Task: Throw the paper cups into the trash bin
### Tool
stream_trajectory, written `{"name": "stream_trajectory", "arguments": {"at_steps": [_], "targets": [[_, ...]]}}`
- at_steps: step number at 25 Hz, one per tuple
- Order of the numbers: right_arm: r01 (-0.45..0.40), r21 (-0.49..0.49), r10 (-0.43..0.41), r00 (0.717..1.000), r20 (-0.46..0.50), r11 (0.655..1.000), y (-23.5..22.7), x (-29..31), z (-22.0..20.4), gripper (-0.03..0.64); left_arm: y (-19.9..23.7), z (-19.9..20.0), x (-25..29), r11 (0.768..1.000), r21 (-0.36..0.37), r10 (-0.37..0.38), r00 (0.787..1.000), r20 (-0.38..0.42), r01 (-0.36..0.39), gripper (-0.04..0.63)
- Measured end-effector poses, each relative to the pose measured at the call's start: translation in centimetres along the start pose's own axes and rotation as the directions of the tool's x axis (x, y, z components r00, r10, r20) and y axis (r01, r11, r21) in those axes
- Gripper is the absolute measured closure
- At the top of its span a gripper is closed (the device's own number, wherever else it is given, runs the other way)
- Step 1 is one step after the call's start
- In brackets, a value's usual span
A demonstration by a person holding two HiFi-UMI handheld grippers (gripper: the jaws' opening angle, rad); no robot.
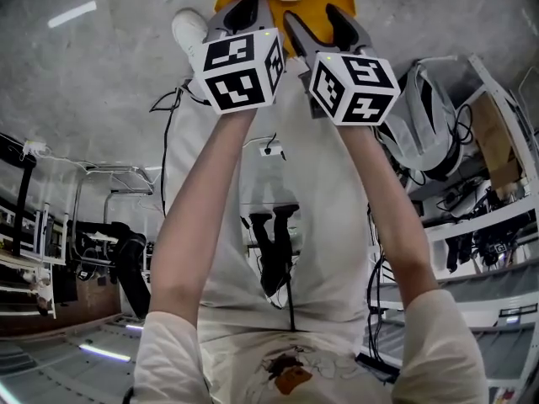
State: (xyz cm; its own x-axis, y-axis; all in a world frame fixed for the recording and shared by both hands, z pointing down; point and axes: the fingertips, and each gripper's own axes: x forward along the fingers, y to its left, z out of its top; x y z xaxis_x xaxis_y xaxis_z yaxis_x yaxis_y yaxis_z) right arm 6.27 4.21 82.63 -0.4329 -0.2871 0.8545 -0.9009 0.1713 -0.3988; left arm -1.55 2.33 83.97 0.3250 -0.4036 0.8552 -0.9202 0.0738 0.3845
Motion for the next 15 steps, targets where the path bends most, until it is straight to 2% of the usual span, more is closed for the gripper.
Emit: {"name": "stream_trajectory", "arguments": {"at_steps": [2,7,10,12,15], "targets": [[0.003,0.000,-0.003,1.000,0.005,1.000,0.0,-0.9,0.3,0.314,-0.6,0.2,-0.6,1.000,0.002,-0.007,1.000,0.001,0.007,0.589],[0.005,-0.046,-0.004,1.000,0.017,0.999,0.8,-3.6,1.2,0.391,-2.0,1.4,-3.4,0.999,0.002,-0.036,0.999,0.015,0.036,0.590],[0.014,-0.079,-0.012,0.999,0.032,0.997,2.7,-5.2,2.4,0.474,-1.7,3.1,-6.0,0.999,0.003,-0.051,0.998,0.032,0.051,0.591],[0.008,-0.062,-0.005,0.999,0.049,0.998,4.3,-6.6,3.2,0.555,-1.3,4.2,-8.1,0.999,0.003,-0.052,0.998,0.039,0.052,0.589],[-0.025,-0.061,0.028,0.998,0.063,0.998,6.3,-9.0,4.2,0.587,-1.6,5.6,-11.3,0.999,-0.010,-0.052,0.996,0.067,0.053,0.591]]}}
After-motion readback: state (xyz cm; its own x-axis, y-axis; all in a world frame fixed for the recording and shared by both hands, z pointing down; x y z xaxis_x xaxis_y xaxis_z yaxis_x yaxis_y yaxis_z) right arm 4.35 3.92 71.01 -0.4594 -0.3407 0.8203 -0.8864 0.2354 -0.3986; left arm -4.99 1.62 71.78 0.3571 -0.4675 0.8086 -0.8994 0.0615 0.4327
